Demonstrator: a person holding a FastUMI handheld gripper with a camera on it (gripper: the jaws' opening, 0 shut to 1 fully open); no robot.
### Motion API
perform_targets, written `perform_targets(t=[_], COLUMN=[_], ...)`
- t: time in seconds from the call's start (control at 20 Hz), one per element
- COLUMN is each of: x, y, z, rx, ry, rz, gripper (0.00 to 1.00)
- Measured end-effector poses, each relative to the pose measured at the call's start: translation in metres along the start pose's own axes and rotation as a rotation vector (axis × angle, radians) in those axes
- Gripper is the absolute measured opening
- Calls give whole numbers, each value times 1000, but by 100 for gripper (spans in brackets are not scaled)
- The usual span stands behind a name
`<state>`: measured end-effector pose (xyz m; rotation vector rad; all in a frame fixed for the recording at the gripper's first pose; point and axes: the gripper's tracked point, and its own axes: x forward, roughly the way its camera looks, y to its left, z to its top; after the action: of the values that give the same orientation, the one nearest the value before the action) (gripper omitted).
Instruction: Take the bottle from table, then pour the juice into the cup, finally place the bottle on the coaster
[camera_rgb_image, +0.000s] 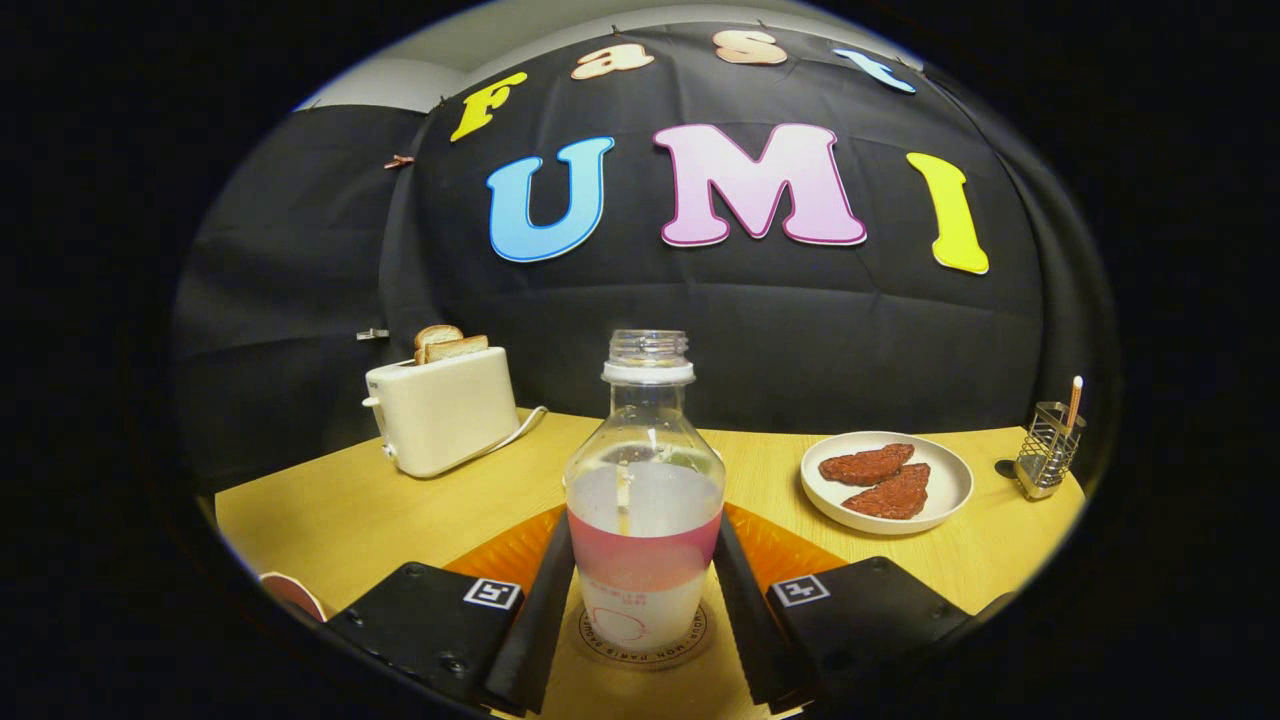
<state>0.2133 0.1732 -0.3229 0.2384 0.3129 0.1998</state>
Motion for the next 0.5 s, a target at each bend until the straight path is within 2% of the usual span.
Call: perform_targets(t=[0.15,0.3,0.5], x=[-2,-7,-18], y=[5,5,7], z=[-6,-8,-5], rx=[31,30,30], ry=[14,24,29], rz=[21,11,8], gripper=[77,92,98])
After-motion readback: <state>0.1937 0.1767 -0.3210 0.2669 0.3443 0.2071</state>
